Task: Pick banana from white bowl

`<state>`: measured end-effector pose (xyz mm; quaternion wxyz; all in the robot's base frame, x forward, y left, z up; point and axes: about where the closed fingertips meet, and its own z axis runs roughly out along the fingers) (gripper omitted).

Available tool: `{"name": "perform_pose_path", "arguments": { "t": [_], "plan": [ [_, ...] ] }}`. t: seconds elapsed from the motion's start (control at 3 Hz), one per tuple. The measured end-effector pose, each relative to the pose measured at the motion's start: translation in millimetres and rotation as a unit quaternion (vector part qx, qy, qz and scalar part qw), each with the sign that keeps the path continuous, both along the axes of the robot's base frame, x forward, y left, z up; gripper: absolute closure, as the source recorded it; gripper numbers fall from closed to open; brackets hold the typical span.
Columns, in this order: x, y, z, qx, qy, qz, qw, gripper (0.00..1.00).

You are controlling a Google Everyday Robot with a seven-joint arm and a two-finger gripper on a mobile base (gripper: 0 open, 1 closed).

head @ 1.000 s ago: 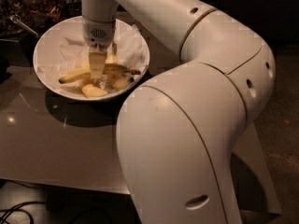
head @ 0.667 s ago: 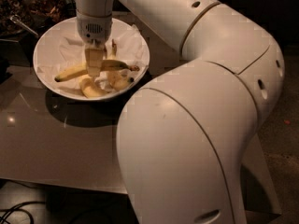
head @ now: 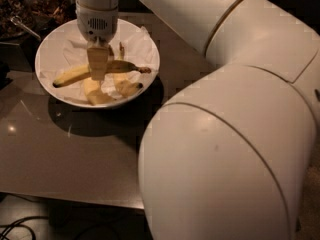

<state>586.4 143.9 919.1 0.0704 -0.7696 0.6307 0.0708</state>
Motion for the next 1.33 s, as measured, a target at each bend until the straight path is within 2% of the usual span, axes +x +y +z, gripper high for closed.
{"name": "perform_pose_path", "arguments": {
  "t": [0.33,1.0,1.33],
  "plan": [
    [-32.2,-8.9,14.9,0.024,-0.012,0.015,0.9995,1.00],
    [-43.0,-5.2,16.3,0.042,-0.016,0.017,0.9988,1.00],
    [-87.4,-12.7,21.5,0.054,-0.020,0.003,0.9983,1.00]
  ]
}}
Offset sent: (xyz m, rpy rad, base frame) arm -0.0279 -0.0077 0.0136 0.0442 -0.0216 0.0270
